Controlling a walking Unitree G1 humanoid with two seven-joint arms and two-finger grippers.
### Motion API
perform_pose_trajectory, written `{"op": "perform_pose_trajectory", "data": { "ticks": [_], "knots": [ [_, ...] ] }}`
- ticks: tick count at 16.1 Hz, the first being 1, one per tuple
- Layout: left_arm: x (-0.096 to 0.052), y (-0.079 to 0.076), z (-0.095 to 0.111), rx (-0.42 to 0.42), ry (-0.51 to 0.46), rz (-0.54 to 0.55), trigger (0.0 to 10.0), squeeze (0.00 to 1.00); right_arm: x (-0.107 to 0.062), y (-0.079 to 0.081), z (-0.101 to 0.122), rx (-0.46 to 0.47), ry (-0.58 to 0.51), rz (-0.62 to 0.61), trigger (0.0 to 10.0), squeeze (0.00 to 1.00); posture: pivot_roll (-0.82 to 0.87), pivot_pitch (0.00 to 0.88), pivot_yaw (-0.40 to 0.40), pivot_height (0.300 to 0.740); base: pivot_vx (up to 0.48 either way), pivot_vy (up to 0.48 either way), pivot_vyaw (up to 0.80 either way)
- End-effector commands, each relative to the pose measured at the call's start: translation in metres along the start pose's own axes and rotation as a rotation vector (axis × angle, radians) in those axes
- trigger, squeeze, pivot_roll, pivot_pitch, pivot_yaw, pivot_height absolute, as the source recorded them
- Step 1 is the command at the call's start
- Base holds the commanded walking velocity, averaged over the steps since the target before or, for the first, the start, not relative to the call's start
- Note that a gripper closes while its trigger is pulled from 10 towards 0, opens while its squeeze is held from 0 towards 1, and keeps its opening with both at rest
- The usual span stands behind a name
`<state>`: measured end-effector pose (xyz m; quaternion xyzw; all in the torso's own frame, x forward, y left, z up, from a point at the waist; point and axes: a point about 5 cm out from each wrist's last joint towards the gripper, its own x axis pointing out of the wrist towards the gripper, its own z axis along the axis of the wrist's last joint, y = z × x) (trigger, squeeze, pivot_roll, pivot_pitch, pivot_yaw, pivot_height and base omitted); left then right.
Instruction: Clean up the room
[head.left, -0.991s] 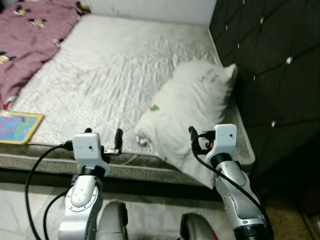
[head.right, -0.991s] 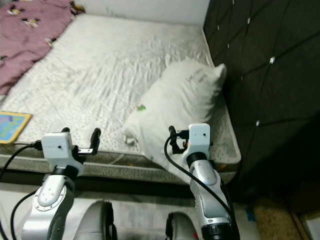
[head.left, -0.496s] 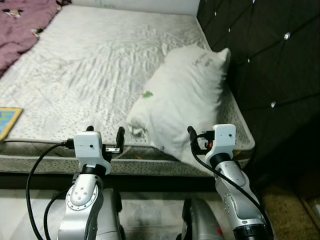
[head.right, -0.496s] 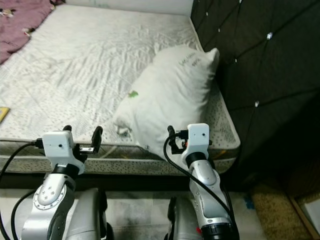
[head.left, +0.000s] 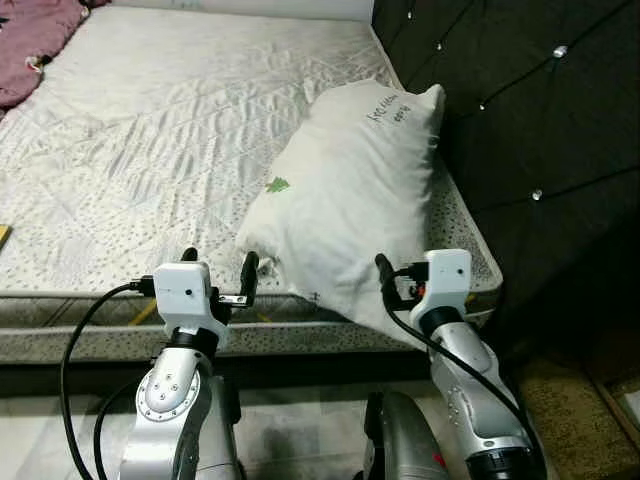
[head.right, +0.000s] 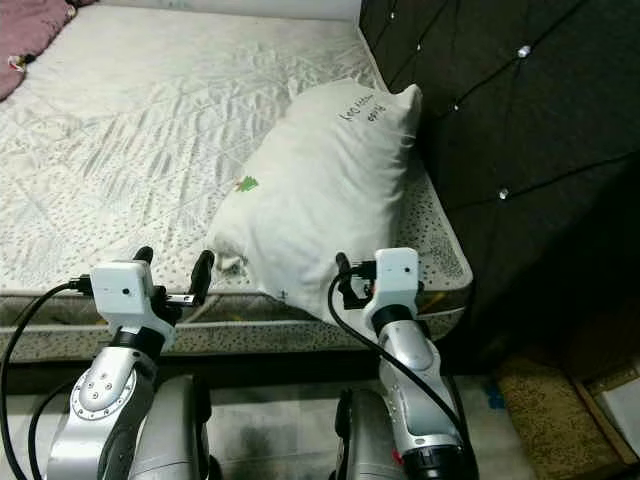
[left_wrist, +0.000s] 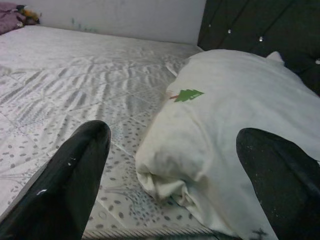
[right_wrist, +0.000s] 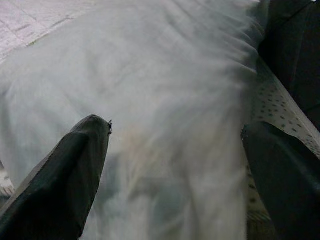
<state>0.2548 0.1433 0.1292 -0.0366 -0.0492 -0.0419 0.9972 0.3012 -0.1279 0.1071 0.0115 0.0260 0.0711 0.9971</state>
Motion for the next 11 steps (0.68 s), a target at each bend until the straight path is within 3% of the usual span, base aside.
{"op": "perform_pose_trajectory", "data": {
  "ticks": [1,4,6,11],
  "knots": [
    [-0.0003,-0.0016,-0.0005,-0.004,-0.001,-0.009,10.0,0.00,0.0000,-0.0028,0.0011,-0.003,-0.009,-0.002,10.0,0.00,-0.03,0.126,-0.059,0.513,0.480,0.000,0.00],
    [0.0011,-0.0020,-0.0028,-0.004,0.016,-0.006,10.0,0.00,0.0002,-0.0019,0.0023,-0.006,-0.014,0.006,10.0,0.00,-0.03,0.127,-0.059,0.478,0.354,0.000,0.00],
    [0.0015,-0.0021,-0.0030,-0.002,0.018,-0.004,10.0,0.00,0.0008,-0.0017,0.0024,-0.004,-0.017,0.007,10.0,0.00,-0.03,0.127,-0.059,0.478,0.283,0.000,0.00],
    [0.0028,-0.0035,-0.0048,-0.003,0.026,0.004,10.0,0.00,0.0022,-0.0008,0.0006,-0.046,-0.004,0.020,10.0,0.00,-0.03,0.127,-0.059,0.478,0.000,0.000,0.00]
  ]
}}
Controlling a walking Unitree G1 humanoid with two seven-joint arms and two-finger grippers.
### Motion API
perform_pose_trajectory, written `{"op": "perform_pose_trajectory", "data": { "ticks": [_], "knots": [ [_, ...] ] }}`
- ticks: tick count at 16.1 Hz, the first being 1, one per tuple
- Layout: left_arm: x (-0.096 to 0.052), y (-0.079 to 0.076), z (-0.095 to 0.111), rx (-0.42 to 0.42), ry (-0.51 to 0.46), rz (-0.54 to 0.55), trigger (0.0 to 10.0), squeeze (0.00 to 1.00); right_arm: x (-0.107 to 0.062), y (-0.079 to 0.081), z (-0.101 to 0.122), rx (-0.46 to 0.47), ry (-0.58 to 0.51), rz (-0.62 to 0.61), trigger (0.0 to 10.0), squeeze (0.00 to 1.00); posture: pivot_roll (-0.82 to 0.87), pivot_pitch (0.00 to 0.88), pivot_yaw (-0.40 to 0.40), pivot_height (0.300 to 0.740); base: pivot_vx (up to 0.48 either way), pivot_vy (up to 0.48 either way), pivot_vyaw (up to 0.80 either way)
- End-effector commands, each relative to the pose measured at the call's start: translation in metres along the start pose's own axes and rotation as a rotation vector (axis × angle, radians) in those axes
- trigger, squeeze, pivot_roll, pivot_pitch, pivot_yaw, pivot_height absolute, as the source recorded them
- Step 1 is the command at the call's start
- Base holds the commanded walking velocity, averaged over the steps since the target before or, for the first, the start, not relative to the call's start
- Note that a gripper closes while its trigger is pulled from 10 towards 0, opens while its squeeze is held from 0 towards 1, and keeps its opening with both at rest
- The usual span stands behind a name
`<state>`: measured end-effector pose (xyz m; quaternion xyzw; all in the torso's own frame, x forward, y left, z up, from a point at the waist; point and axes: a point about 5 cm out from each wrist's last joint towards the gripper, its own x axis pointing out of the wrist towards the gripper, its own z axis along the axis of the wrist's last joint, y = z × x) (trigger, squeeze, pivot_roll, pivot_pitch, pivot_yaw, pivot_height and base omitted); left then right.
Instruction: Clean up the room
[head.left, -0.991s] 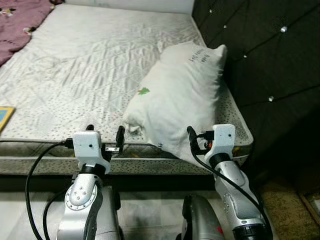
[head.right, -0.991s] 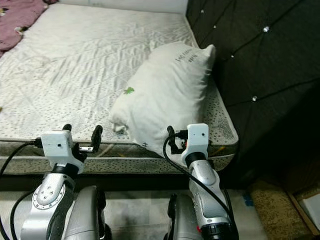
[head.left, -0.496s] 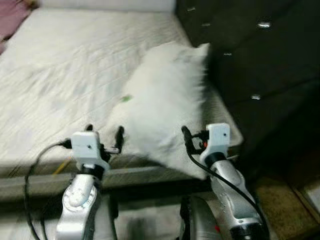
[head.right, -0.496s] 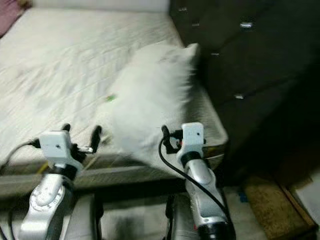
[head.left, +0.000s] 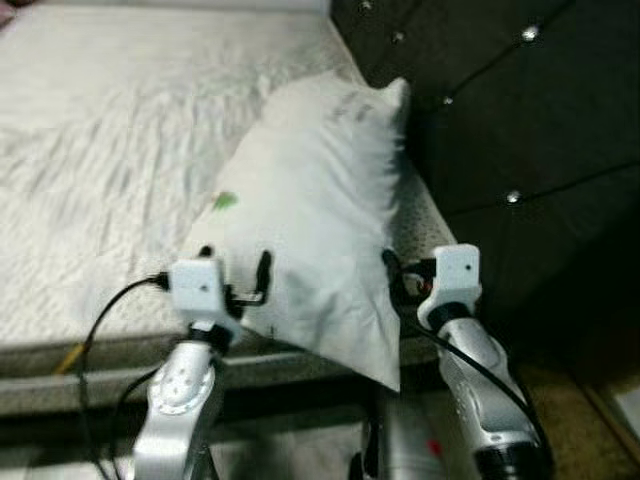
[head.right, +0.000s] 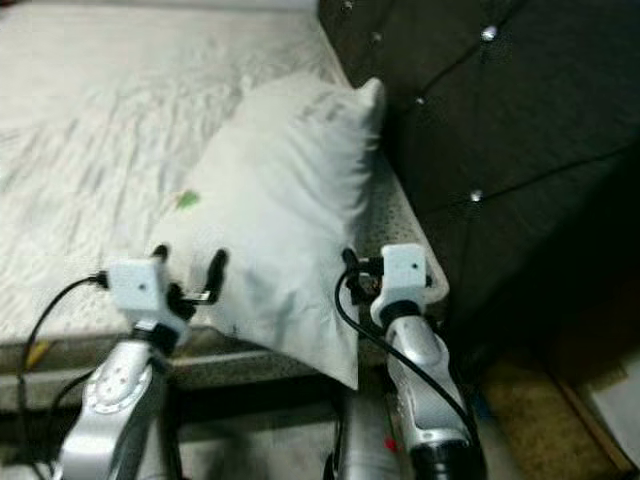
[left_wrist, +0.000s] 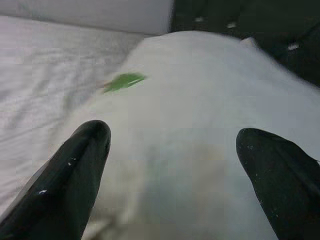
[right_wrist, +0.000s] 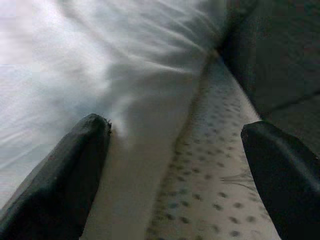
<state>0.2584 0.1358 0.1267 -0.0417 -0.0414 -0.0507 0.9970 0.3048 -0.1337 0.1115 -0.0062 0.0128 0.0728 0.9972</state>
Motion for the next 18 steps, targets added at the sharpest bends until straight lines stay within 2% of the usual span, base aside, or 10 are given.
{"op": "perform_pose_trajectory", "data": {
  "ticks": [1,4,8,12,13,14,16,18],
  "knots": [
    [-0.001,0.004,-0.002,0.008,0.012,0.023,10.0,0.00,0.000,0.006,-0.004,-0.001,0.016,0.020,10.0,0.00,-0.03,0.127,-0.059,0.478,0.000,0.000,0.43],
    [0.000,0.003,-0.001,0.008,0.013,0.026,10.0,0.00,0.000,0.006,-0.003,-0.010,0.019,0.042,10.0,0.00,-0.03,0.129,-0.060,0.478,0.000,0.000,0.70],
    [0.000,0.003,-0.002,0.006,0.019,0.029,10.0,0.00,0.009,-0.008,0.002,-0.066,0.043,0.097,10.0,0.00,-0.03,0.129,-0.060,0.478,0.000,0.000,0.00],
    [0.000,0.004,-0.003,0.000,0.025,0.030,10.0,0.00,0.010,-0.029,0.017,-0.058,0.030,0.111,10.0,0.00,-0.04,0.126,-0.058,0.478,0.000,0.000,0.00],
    [0.001,0.004,-0.004,-0.002,0.028,0.029,10.0,0.00,0.006,-0.042,0.023,-0.015,0.017,0.085,10.0,0.00,-0.05,0.122,-0.053,0.478,0.000,0.000,0.00],
    [0.001,0.004,-0.004,-0.006,0.033,0.026,10.0,0.00,-0.001,-0.052,0.024,0.066,0.027,0.083,10.0,0.00,-0.06,0.118,-0.051,0.478,0.000,0.000,0.00],
    [0.001,0.005,-0.005,-0.009,0.040,0.018,10.0,0.00,-0.017,-0.057,0.017,0.208,0.092,0.147,10.0,0.00,-0.06,0.117,-0.047,0.478,0.000,0.000,0.00],
    [0.002,0.005,-0.006,-0.012,0.044,0.010,10.0,0.00,-0.032,-0.055,0.006,0.302,0.175,0.208,10.0,0.00,-0.07,0.113,-0.041,0.478,0.000,0.000,0.00]
  ]
}}
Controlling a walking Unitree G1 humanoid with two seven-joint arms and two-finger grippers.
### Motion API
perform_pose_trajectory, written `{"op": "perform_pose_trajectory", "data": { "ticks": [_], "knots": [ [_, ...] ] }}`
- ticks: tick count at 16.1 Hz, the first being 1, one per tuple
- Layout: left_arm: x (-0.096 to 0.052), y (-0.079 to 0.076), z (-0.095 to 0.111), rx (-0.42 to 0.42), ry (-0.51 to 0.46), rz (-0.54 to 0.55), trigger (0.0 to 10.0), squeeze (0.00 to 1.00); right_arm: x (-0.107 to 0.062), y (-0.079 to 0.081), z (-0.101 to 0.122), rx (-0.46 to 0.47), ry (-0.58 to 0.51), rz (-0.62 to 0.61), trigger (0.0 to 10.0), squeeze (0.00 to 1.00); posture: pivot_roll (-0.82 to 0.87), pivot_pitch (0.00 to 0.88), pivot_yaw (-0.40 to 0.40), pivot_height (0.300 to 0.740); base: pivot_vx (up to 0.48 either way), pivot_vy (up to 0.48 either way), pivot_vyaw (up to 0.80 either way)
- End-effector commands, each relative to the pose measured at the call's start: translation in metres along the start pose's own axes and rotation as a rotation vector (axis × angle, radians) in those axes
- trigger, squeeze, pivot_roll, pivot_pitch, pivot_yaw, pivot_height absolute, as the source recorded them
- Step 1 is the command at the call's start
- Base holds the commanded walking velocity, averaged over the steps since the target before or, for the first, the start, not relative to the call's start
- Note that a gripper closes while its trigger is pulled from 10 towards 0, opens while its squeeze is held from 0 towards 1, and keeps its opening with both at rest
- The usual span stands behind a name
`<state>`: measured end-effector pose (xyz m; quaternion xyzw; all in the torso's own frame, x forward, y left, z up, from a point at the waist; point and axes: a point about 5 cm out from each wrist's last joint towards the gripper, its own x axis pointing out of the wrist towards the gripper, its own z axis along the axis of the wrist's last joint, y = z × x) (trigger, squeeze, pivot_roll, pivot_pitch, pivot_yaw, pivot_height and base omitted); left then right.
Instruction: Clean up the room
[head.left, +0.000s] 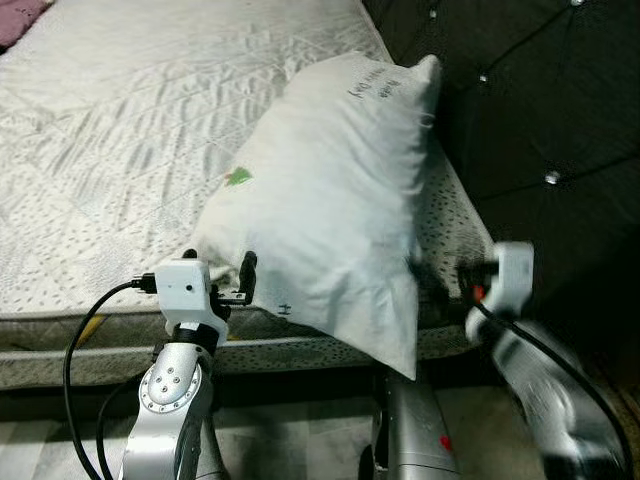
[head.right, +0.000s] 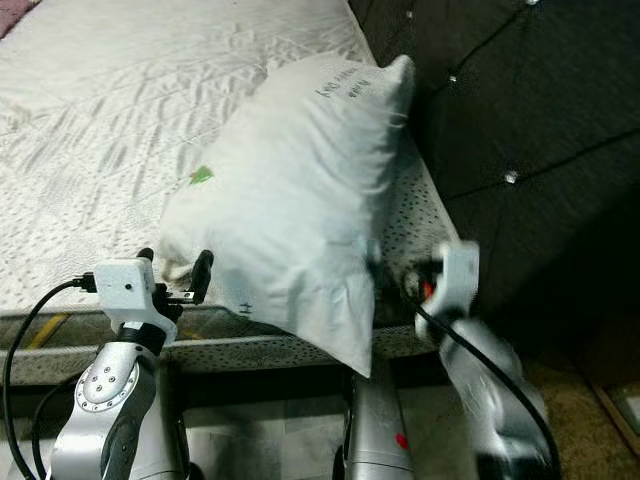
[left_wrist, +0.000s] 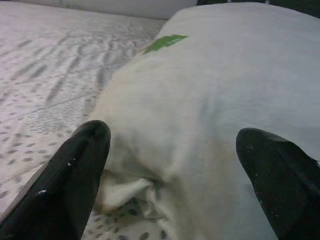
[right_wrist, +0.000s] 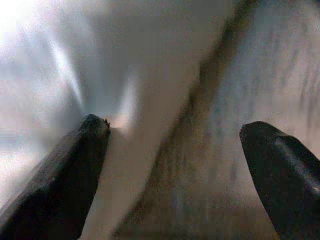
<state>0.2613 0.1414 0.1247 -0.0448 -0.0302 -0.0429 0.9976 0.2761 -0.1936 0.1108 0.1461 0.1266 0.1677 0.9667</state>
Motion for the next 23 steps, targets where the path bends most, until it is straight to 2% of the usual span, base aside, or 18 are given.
{"op": "perform_pose_trajectory", "data": {
  "ticks": [1,3,6,8,10,14,15,20,22,23],
  "knots": [
    [0.001,-0.001,-0.004,-0.004,0.026,-0.015,10.0,0.00,-0.008,0.011,-0.003,0.066,0.046,0.109,10.0,0.00,-0.07,0.110,-0.037,0.478,0.000,0.000,0.00],
    [0.005,-0.004,-0.005,-0.002,0.028,-0.038,10.0,0.00,-0.022,0.030,-0.009,0.124,0.123,0.281,10.0,0.00,-0.08,0.096,-0.023,0.478,0.000,0.000,0.00],
    [0.009,-0.004,-0.004,0.002,0.025,-0.051,10.0,0.00,-0.020,0.038,-0.003,0.151,0.116,0.354,10.0,0.00,-0.08,0.073,-0.012,0.478,0.000,0.000,0.00],
    [0.011,-0.003,-0.004,0.006,0.026,-0.056,10.0,0.00,-0.012,0.030,0.008,0.137,0.073,0.313,10.0,0.00,-0.08,0.057,-0.009,0.478,0.000,0.000,0.00],
    [0.012,-0.002,-0.004,0.010,0.021,-0.059,10.0,0.00,-0.008,0.029,0.014,0.114,0.043,0.288,10.0,0.00,-0.07,0.048,-0.007,0.478,0.000,0.000,0.00],
    [0.012,0.000,-0.002,0.018,0.012,-0.057,10.0,0.00,0.005,0.048,0.005,-0.003,0.047,0.232,10.0,0.00,-0.06,0.037,-0.007,0.478,0.000,0.000,0.00],
    [0.012,0.002,-0.001,0.022,0.013,-0.051,10.0,0.00,0.012,0.052,0.002,-0.002,0.049,0.196,10.0,0.00,-0.05,0.039,-0.008,0.478,0.000,0.000,0.00],
    [0.005,0.011,-0.001,0.038,0.017,-0.018,10.0,0.00,0.035,0.078,0.001,0.005,0.021,0.184,10.0,0.00,-0.02,0.050,-0.019,0.478,0.000,0.000,0.00],
    [0.000,0.013,0.000,0.036,0.022,-0.005,10.0,0.00,0.047,0.085,0.000,-0.016,0.021,0.160,10.0,0.00,-0.01,0.053,-0.024,0.478,0.000,0.000,0.00],
    [-0.005,0.017,0.001,0.044,0.024,0.014,10.0,0.00,0.053,0.089,-0.003,-0.045,0.037,0.150,9.6,0.00,0.01,0.055,-0.027,0.478,0.000,0.000,0.00]
  ]
}}
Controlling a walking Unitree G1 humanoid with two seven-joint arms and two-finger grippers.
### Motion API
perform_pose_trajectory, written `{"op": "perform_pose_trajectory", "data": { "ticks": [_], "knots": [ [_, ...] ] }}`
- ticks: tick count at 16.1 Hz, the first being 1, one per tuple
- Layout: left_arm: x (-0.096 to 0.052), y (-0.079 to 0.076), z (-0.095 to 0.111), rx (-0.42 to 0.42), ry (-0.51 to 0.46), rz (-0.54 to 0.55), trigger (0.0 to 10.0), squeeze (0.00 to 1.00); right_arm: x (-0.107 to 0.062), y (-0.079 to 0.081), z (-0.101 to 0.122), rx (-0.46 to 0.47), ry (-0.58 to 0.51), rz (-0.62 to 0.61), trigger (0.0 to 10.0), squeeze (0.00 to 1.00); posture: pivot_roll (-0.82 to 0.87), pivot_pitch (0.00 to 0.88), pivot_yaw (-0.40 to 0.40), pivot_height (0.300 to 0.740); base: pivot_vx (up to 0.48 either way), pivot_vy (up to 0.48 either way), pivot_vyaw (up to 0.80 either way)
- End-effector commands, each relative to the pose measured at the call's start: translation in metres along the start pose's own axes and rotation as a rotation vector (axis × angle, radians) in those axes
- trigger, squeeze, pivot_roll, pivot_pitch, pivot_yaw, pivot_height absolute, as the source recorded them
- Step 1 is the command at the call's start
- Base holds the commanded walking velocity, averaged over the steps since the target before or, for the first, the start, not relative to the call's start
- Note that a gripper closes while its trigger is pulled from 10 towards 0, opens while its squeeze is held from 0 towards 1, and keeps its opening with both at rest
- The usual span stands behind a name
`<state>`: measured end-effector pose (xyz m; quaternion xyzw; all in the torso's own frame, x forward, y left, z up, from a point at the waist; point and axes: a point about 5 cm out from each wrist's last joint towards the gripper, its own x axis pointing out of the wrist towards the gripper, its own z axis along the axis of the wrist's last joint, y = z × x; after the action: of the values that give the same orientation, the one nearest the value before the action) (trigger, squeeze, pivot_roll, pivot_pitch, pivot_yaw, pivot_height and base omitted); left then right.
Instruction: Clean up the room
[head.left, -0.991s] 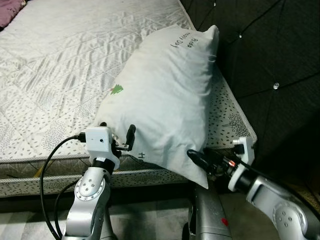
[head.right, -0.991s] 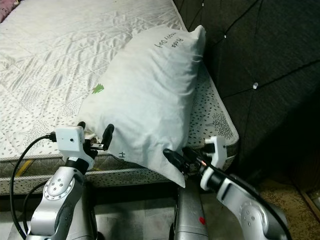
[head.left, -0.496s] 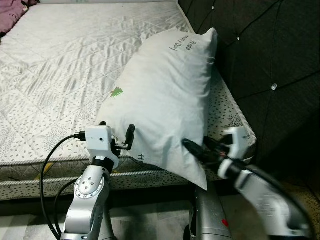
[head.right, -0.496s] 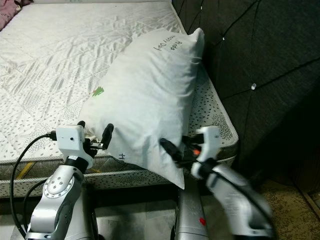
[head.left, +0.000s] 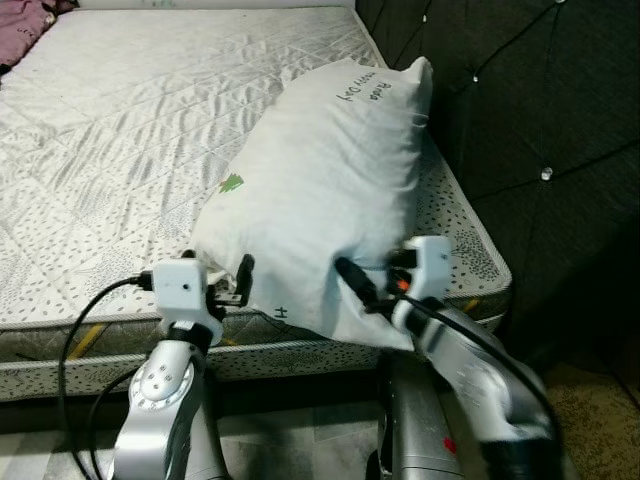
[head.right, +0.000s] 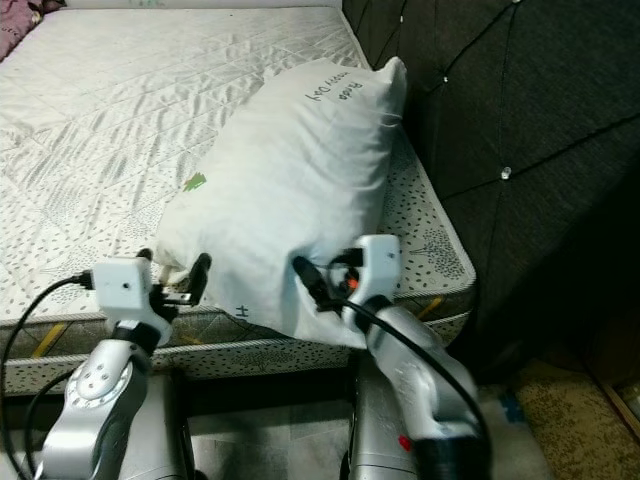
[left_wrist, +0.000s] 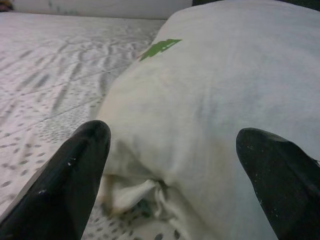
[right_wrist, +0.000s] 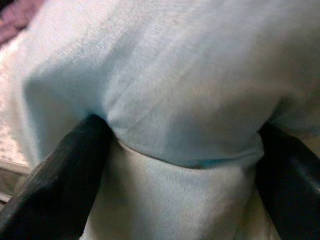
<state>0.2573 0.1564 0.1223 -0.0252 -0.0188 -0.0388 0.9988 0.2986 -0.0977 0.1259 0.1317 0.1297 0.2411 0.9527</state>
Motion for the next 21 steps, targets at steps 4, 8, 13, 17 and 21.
{"op": "perform_pose_trajectory", "data": {
  "ticks": [4,8,13,17,21],
  "knots": [
    [-0.019,0.017,0.000,0.047,0.024,0.096,10.0,0.00,0.019,0.014,-0.011,-0.060,0.079,0.007,0.0,0.00,0.04,0.066,-0.046,0.478,0.000,0.000,0.00],
    [-0.028,0.011,-0.001,0.035,0.034,0.100,10.0,0.00,0.026,0.018,-0.022,-0.078,0.126,0.014,0.0,0.00,0.05,0.069,-0.063,0.478,0.000,0.000,0.00],
    [-0.026,0.006,-0.007,0.013,0.058,0.113,10.0,0.00,0.031,0.010,-0.028,-0.043,0.143,-0.066,0.0,0.00,0.04,0.037,-0.060,0.478,0.000,0.000,0.00],
    [-0.026,0.007,-0.009,0.020,0.068,0.118,10.0,0.00,0.031,0.005,-0.032,-0.042,0.153,-0.081,0.0,0.00,0.04,0.042,-0.063,0.478,0.000,0.000,0.00],
    [-0.026,0.006,-0.009,0.018,0.070,0.127,10.0,0.00,0.030,-0.001,-0.035,-0.044,0.161,-0.091,0.0,0.00,0.04,0.048,-0.067,0.478,0.000,0.000,0.00]
  ]
}}
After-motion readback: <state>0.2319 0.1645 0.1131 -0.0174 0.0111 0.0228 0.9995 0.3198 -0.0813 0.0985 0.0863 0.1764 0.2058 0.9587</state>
